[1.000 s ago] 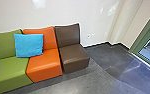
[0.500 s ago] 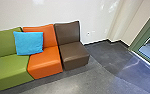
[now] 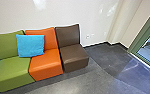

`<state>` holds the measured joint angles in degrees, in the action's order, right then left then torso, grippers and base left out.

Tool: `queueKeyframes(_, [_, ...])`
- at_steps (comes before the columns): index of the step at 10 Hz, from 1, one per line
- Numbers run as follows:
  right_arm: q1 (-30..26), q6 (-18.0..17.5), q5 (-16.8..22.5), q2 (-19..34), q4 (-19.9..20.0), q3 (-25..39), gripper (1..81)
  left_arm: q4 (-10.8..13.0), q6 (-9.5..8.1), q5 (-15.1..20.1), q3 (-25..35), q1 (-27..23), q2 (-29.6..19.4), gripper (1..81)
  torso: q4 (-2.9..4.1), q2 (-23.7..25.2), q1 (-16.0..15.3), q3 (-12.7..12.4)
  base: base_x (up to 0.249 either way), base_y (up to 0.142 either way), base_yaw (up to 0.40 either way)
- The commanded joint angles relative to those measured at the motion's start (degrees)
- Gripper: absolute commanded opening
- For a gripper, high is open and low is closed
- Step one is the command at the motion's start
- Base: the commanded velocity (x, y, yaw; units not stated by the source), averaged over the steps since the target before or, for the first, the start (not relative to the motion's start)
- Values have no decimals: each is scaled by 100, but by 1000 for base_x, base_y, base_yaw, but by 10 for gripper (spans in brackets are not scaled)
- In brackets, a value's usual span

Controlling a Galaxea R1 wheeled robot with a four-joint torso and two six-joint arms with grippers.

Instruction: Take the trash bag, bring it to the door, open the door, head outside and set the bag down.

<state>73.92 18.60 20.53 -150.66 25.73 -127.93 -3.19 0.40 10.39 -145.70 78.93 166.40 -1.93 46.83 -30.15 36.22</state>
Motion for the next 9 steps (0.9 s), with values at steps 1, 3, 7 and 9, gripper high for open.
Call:
queueKeyframes(1, [110, 144, 452, -221, 37, -442, 811, 65, 48, 543, 24, 65, 8, 10, 0, -564, 363, -557, 0, 0, 0])
queueKeyframes(3, [233, 223, 399, -423, 37, -697, 811, 117, 48, 552, 24, 144, 43, 10, 0, -964, 627, -964, 0, 0, 0])
queueKeyframes(7, [461, 354, 94, -879, 28, -1258, 811, 100, 30, 333, -2, 259, 60, 10, 0, -1712, 1130, -1128, 0, 0, 0])
queueKeyframes(9, [584, 434, -146, -1100, 28, -1515, 811, 73, 30, 306, -292, 259, 210, 10, 0, -2047, 1348, -1215, 0, 0, 0])
